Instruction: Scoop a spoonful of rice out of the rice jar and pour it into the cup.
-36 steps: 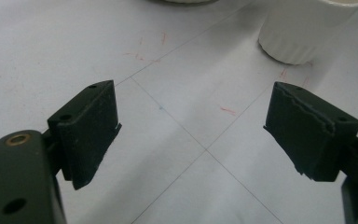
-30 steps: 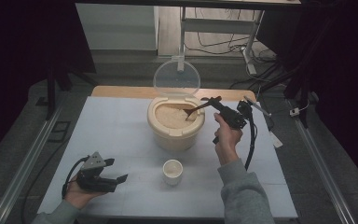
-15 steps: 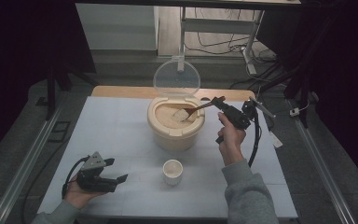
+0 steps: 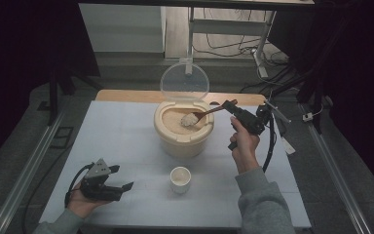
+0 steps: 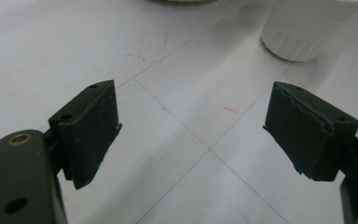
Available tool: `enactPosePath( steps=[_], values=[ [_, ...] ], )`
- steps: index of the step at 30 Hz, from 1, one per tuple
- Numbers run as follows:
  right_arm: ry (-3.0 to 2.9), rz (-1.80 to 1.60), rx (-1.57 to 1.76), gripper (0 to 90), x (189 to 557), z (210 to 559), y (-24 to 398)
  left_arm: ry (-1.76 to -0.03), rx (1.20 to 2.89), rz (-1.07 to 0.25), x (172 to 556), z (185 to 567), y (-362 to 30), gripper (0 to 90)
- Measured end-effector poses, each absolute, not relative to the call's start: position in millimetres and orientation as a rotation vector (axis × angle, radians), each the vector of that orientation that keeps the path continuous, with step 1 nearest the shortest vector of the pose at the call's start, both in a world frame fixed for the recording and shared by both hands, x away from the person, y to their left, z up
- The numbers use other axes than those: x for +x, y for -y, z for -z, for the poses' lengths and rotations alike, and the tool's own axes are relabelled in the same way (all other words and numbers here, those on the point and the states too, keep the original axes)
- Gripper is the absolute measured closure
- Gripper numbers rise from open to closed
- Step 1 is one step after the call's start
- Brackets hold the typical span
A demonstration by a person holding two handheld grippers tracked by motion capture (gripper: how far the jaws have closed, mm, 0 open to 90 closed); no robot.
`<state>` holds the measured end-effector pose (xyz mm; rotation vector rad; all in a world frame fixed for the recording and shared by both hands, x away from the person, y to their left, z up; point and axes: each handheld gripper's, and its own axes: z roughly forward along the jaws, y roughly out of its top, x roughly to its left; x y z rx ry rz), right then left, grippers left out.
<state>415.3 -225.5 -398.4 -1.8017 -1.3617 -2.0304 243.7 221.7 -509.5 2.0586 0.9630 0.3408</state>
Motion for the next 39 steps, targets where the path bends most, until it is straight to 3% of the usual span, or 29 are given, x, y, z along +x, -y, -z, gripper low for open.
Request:
enactPosePath(
  steps=[27,39],
  values=[
    [1.315,2.017,-1.774,83.7,410.3,396.6,233.2,-0.965,2.058,-0.341,244.2,509.2,-222.7,18.1],
    [1.355,1.973,-1.695,83.7,385.9,388.3,239.0,-0.969,2.057,-0.34,244.5,509.3,-223.0,18.1]
  ],
)
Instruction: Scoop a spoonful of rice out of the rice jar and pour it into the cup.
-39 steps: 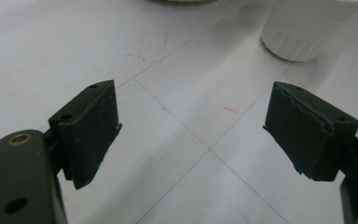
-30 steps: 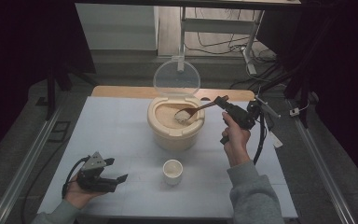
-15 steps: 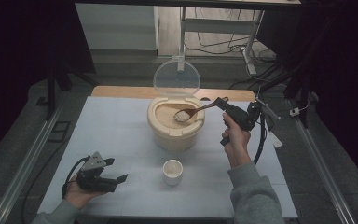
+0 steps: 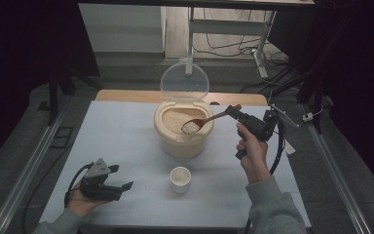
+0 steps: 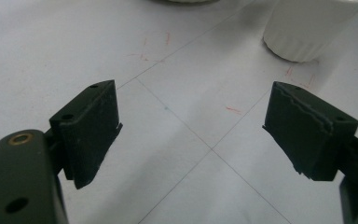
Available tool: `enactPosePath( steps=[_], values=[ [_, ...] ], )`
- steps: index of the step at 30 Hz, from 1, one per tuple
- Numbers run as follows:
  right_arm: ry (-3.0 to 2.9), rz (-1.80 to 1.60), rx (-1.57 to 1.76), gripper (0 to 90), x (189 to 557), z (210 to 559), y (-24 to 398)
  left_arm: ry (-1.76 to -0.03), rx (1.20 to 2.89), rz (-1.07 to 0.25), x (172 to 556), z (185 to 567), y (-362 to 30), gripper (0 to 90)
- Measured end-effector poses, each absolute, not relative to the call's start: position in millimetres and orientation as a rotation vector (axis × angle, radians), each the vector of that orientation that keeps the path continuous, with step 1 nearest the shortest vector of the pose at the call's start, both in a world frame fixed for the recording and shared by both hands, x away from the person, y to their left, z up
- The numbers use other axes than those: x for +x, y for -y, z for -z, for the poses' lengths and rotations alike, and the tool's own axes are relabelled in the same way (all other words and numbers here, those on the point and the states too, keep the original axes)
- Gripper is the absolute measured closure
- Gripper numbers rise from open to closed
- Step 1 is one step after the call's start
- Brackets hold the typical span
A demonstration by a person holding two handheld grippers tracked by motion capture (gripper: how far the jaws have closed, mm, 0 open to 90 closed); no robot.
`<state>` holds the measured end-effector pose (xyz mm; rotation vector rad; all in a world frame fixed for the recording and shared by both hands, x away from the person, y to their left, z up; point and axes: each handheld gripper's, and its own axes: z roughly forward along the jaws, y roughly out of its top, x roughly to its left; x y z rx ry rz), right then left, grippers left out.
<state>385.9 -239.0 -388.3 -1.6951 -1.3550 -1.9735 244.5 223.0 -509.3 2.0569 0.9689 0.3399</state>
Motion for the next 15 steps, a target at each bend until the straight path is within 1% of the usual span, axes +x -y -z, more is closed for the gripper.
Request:
enactPosePath(
  steps=[11,15],
  values=[
    [1.463,1.85,-1.606,83.6,352.5,409.9,236.9,-0.967,2.066,-0.342,245.3,509.8,-221.6,18.1],
    [1.523,1.8,-1.603,83.6,345.8,420.3,234.4,-0.97,2.064,-0.34,245.7,510.1,-221.3,18.1]
  ],
)
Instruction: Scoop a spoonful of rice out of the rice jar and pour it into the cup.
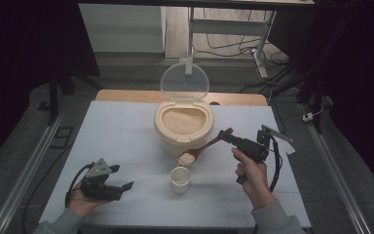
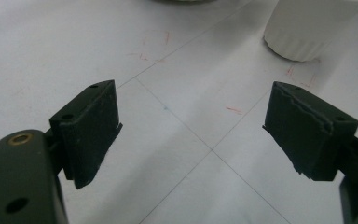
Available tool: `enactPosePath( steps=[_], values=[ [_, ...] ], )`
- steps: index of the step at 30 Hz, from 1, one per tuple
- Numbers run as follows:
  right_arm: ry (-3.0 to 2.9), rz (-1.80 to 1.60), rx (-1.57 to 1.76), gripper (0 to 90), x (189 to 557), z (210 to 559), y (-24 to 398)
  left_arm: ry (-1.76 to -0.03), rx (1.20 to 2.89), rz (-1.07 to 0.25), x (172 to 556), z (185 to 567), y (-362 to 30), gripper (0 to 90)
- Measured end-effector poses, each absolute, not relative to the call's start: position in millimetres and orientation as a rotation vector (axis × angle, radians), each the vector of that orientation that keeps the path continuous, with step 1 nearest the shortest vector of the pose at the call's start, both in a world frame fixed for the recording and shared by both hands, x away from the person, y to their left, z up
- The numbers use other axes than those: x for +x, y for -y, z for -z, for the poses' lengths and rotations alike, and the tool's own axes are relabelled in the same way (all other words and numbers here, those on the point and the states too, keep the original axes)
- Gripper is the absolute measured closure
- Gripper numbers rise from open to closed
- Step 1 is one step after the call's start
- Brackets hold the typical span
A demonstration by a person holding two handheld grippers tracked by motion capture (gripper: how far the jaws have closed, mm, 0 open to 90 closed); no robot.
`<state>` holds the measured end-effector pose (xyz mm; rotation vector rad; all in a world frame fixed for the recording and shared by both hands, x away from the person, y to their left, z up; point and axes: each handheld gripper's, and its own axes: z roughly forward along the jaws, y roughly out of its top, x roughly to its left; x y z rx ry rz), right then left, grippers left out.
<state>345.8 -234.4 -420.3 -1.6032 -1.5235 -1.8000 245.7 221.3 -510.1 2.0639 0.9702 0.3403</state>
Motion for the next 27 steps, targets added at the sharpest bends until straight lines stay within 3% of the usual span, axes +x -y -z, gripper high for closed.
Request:
enactPosePath(
  steps=[15,27],
  values=[
    [1.783,1.762,-1.615,83.6,341.4,434.2,216.6,-0.969,2.068,-0.339,246.2,511.1,-221.9,18.1],
    [2.018,1.877,-1.49,83.6,327.5,421.9,207.6,-0.968,2.072,-0.339,246.1,511.9,-220.9,18.1]
  ],
)
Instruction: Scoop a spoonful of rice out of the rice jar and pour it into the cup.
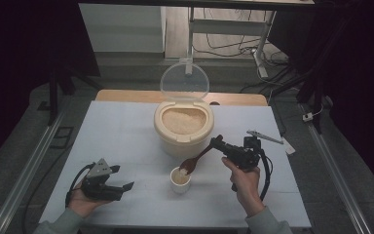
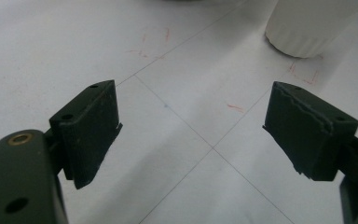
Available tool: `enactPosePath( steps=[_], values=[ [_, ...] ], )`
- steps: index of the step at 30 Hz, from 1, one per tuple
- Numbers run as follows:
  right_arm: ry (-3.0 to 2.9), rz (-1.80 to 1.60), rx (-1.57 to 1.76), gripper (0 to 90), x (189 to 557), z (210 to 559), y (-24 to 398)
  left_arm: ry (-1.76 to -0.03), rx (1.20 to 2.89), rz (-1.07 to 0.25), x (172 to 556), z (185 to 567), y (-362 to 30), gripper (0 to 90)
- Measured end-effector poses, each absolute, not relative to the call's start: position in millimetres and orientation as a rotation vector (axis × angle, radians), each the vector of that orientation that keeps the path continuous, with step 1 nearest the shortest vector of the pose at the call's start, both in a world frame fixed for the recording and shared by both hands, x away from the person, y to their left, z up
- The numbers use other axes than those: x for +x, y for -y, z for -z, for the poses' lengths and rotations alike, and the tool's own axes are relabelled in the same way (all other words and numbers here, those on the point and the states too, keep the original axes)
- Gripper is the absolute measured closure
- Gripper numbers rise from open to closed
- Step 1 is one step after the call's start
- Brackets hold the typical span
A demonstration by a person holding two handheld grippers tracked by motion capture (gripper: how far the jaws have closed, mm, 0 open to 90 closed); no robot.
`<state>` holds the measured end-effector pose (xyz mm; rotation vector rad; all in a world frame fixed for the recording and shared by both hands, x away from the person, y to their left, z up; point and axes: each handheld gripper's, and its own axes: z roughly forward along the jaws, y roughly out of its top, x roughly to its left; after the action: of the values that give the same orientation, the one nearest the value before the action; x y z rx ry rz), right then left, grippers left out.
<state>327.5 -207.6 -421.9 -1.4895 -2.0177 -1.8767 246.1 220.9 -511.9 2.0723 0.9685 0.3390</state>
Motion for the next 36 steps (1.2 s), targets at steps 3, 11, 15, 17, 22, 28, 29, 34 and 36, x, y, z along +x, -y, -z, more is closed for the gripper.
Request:
enactPosePath(
  steps=[3,11,15,17,22,28,29,34,36],
  values=[
    [2.104,1.926,-1.421,83.6,321.6,416.4,204.5,-0.968,2.072,-0.339,246.2,511.9,-221.1,18.1],
    [2.168,1.99,-1.315,83.6,315.9,411.2,202.3,-0.973,2.067,-0.34,246.4,511.6,-222.2,18.1],
    [2.142,2.027,-1.296,83.6,315.6,410.9,208.1,-0.974,2.065,-0.339,246.4,511.4,-222.7,18.1],
    [2.127,2.049,-1.285,83.6,314.7,407.9,213.4,-0.976,2.063,-0.34,246.4,511.3,-223.1,18.1],
    [2.141,2.067,-1.251,83.6,312.1,396.0,230.4,-0.979,2.055,-0.346,246.4,510.7,-224.5,18.1],
    [2.225,2.016,-1.227,83.6,308.9,392.0,244.1,-0.984,2.06,-0.347,246.7,511.2,-223.7,17.6],
    [2.235,2.006,-1.225,83.6,309.1,392.6,245.1,-0.986,2.059,-0.348,246.7,511.2,-223.7,17.4],
    [2.316,1.935,-1.201,83.6,309.3,394.6,245.1,-0.988,2.056,-0.351,246.7,510.9,-224.4,16.7],
    [2.335,1.914,-1.185,83.6,308.6,394.2,243.9,-0.987,2.056,-0.351,246.6,510.9,-224.4,16.7]
  ],
)
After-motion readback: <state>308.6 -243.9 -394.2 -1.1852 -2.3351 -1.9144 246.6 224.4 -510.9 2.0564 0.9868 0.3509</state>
